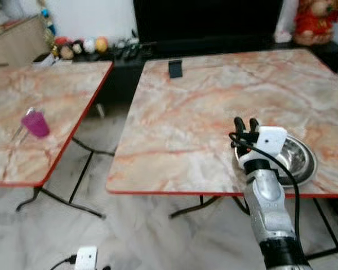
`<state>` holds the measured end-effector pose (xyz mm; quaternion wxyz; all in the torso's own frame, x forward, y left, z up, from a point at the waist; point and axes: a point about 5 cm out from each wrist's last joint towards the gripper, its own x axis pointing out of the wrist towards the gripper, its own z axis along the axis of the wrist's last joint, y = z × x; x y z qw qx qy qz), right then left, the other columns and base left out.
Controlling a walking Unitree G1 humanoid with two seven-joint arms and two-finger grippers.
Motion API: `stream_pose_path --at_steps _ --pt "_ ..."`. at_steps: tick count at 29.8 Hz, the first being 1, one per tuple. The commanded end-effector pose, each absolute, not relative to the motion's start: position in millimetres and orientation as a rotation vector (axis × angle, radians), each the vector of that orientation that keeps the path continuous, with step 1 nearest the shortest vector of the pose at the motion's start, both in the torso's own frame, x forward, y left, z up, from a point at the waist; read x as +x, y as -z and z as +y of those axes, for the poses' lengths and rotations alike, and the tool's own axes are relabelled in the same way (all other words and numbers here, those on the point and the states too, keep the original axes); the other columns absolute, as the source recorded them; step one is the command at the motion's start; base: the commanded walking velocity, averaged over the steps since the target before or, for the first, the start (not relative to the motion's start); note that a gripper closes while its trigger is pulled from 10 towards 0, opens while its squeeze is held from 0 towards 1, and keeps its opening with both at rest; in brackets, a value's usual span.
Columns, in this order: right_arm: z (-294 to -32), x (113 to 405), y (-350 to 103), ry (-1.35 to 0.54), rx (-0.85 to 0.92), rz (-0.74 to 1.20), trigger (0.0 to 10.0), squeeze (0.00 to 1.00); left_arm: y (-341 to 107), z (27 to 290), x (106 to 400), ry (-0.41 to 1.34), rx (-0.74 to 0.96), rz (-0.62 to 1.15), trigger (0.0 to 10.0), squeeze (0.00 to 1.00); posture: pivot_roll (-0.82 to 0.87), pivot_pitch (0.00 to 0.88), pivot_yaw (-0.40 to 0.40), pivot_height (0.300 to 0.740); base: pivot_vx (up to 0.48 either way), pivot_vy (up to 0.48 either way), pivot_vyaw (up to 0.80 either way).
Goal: Setting the table
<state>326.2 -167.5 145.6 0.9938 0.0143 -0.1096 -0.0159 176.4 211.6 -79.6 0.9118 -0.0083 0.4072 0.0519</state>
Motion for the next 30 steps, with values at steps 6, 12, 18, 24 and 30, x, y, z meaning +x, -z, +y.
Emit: stream_pose_path --at_steps 6,12,18,24,30 --pt "-149.3 329.7 -150.0 -0.019 0.040 -0.235 10.0 0.00 82.0 221.9 166.8 -0.130 -0.004 0.865 10.0 0.00 -0.08 0.000 0.077 0.740 0.000 0.470 0.00" --pt "-148.7 329.5 -149.7 -0.018 0.045 -0.237 10.0 0.00 82.4 222.4 165.7 -0.130 -0.002 0.867 10.0 0.00 -0.08 0.000 0.078 0.740 0.000 0.471 0.00" --pt "-146.5 329.7 -150.6 -0.028 0.030 -0.240 10.0 0.00 82.6 222.9 164.9 -0.130 -0.001 0.869 10.0 0.00 -0.08 0.000 0.078 0.740 0.000 0.470 0.00" --pt "-146.3 330.0 -151.1 -0.029 0.026 -0.244 10.0 0.00 82.7 222.8 164.8 -0.131 -0.002 0.869 10.0 0.00 -0.08 0.000 0.078 0.740 0.000 0.469 0.00" --pt "-146.7 330.0 -149.5 -0.028 0.023 -0.240 10.0 0.00 82.5 222.8 165.2 -0.133 -0.002 0.868 10.0 0.00 -0.08 0.000 0.077 0.740 0.000 0.471 0.00"
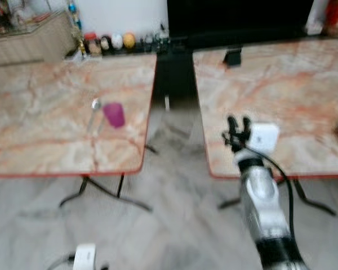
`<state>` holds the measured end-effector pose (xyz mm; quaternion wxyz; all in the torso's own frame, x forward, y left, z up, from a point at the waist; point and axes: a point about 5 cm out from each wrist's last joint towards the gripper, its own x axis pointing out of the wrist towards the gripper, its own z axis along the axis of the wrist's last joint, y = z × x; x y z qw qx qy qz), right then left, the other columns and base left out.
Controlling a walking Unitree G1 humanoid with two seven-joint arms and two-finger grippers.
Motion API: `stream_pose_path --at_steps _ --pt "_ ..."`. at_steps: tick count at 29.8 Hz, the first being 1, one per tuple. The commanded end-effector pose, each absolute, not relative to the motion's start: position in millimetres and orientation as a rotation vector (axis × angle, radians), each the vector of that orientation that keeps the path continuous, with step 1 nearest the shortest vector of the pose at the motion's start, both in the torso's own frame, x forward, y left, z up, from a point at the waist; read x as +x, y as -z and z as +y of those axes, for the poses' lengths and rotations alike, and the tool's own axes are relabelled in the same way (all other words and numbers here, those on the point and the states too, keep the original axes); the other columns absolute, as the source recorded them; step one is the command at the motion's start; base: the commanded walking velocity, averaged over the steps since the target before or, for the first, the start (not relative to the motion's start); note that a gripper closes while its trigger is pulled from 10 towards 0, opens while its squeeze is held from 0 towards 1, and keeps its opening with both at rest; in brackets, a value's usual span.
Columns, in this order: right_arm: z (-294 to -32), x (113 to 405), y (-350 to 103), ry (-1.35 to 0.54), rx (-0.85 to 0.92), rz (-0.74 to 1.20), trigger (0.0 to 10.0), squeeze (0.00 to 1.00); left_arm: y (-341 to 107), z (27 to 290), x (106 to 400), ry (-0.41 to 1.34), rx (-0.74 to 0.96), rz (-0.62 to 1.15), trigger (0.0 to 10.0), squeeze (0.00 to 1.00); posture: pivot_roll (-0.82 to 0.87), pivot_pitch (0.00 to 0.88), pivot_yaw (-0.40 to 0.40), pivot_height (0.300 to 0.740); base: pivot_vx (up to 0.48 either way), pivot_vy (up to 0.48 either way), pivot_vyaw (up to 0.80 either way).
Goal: Setting the table
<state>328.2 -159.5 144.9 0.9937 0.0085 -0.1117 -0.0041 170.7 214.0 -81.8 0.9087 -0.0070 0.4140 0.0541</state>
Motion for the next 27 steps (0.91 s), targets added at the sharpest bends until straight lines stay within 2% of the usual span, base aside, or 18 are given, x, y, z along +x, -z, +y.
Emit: stream_pose_path --at_steps 1,16,22,27 --pt "-147 330 -149 -0.028 0.021 -0.240 10.0 0.00 82 223 165 -0.133 -0.003 0.867 10.0 0.00 -0.08 0.000 0.077 0.740 0.000 0.469 0.00" --pt "-151 328 -137 -0.021 -0.005 -0.197 10.0 0.00 83 222 165 -0.138 -0.007 0.867 10.0 0.00 -0.07 0.000 0.069 0.740 0.000 0.454 0.00" --pt "-167 319 -120 0.051 -0.077 -0.139 10.0 0.00 82 222 166 -0.139 -0.004 0.863 10.0 0.00 -0.07 0.000 0.065 0.740 0.000 0.000 0.00" --pt "-187 304 -85 0.139 -0.125 -0.015 10.0 0.00 82 222 167 -0.141 -0.005 0.862 10.0 0.00 -0.07 0.000 0.065 0.740 0.000 0.000 0.00"
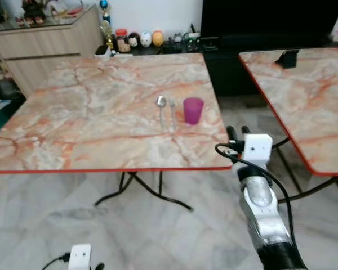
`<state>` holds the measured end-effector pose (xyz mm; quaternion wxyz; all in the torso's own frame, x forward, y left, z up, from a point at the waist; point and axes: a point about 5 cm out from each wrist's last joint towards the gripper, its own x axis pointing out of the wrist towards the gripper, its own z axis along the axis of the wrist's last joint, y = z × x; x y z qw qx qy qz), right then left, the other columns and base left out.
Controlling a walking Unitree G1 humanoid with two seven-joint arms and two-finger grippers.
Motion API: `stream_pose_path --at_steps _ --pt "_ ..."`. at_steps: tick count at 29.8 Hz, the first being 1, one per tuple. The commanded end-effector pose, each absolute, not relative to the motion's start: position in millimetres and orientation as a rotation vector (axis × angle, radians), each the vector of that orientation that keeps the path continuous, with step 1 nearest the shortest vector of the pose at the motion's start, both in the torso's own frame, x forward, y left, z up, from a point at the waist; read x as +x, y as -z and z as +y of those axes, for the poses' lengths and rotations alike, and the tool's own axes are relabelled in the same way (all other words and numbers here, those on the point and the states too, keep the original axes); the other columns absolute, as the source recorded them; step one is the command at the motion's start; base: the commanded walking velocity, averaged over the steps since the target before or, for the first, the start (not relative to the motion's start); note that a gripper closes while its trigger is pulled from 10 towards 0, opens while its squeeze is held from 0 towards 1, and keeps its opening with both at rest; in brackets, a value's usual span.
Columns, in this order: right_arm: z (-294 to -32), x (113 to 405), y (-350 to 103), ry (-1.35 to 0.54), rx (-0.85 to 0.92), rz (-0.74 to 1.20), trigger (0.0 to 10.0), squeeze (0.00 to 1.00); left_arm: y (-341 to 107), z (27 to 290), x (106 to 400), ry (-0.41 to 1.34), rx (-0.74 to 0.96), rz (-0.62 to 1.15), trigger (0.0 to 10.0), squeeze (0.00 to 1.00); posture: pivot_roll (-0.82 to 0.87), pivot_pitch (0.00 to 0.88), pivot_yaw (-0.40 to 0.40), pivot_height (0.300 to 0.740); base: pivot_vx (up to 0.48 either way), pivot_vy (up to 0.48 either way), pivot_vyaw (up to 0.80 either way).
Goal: Setting the table
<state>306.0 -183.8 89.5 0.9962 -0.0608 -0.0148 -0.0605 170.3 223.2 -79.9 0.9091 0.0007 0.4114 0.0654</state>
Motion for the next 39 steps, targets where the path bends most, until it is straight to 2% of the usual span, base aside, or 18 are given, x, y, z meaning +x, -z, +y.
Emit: stream_pose_path --at_steps 1,9,13,22,29,34,39 --pt "-189 303 -81 0.143 -0.131 -0.003 10.0 0.00 82 222 167 -0.141 -0.006 0.862 10.0 0.00 -0.07 0.000 0.065 0.740 0.000 0.000 0.00" --pt "-197 278 -40 0.176 -0.138 0.140 10.0 0.00 82 223 167 -0.145 -0.004 0.861 10.0 0.00 -0.07 0.000 0.066 0.740 0.000 0.000 0.00" --pt "-197 263 -3 0.190 -0.056 0.315 10.0 0.00 82 223 167 -0.144 -0.003 0.864 10.0 0.00 -0.07 0.000 0.068 0.740 0.000 0.000 0.00" --pt "-189 232 45 0.143 -0.009 0.602 10.0 0.00 82 222 167 -0.142 -0.004 0.866 10.0 0.00 -0.07 0.000 0.068 0.740 0.000 0.000 0.00" --pt "-187 229 49 0.142 -0.001 0.620 10.0 0.00 82 223 167 -0.148 -0.005 0.865 10.0 0.00 -0.06 0.000 0.070 0.740 0.000 0.000 0.00" --pt "-185 242 38 0.139 0.033 0.539 10.0 0.00 82 223 167 -0.138 0.004 0.872 10.0 0.00 -0.08 0.000 0.079 0.740 0.000 0.000 0.00" --pt "-180 223 58 0.103 0.042 0.696 10.0 0.00 83 222 166 -0.128 0.005 0.880 10.0 0.00 -0.08 0.000 0.077 0.740 0.000 0.000 0.00"
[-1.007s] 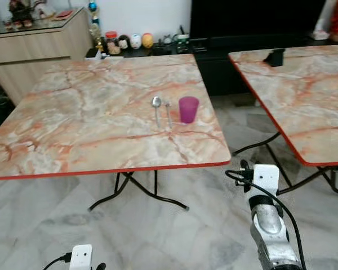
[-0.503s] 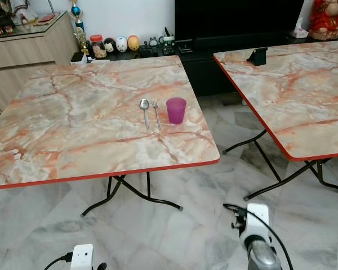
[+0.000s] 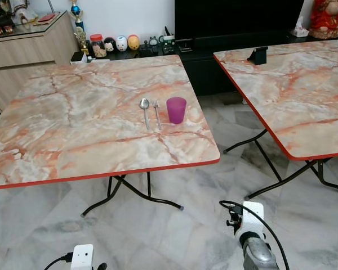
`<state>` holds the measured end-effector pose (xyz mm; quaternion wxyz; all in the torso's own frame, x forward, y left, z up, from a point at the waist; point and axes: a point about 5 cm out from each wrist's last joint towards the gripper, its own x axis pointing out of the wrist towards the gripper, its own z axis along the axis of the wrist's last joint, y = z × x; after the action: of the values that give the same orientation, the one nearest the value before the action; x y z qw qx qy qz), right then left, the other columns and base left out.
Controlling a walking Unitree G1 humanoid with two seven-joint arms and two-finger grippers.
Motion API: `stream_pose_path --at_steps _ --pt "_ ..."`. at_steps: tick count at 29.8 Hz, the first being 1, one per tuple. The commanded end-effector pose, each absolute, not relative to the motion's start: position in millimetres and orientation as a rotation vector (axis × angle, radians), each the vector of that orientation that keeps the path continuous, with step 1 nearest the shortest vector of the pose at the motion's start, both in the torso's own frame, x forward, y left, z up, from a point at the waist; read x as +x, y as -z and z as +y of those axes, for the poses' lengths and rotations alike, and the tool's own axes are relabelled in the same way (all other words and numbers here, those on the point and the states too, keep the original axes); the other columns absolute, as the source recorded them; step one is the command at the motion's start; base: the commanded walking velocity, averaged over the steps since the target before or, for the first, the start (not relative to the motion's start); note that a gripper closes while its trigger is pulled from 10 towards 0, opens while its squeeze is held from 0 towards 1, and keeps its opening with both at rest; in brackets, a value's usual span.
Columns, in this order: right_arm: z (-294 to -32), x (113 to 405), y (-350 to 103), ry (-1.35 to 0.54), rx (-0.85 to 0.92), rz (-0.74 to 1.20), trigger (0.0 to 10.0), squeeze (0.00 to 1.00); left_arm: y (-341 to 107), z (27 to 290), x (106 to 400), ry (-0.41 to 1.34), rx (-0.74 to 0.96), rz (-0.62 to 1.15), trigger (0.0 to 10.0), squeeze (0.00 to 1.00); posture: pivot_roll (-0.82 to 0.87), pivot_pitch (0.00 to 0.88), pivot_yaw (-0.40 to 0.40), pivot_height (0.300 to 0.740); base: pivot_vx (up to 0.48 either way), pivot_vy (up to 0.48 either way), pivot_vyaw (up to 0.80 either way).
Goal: Setting the table
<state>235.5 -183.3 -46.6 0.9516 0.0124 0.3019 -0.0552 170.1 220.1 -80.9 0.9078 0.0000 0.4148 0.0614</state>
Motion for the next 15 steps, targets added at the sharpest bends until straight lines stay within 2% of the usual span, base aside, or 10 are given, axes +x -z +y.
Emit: stream_pose_path --at_steps 1,5,15 --pt "-180 217 62 0.091 0.028 0.731 10.0 0.00 83 222 166 -0.129 0.004 0.880 10.0 0.00 -0.08 0.000 0.077 0.740 0.000 0.000 0.00" --pt "-190 191 78 0.132 0.037 0.858 10.0 0.00 83 222 166 -0.134 0.001 0.878 10.0 0.00 -0.08 0.000 0.074 0.740 0.000 0.000 0.00" --pt "-199 176 84 0.148 0.046 0.914 10.0 0.00 82 223 167 -0.144 -0.002 0.876 10.0 0.00 -0.08 0.000 0.075 0.740 0.000 0.000 0.00"
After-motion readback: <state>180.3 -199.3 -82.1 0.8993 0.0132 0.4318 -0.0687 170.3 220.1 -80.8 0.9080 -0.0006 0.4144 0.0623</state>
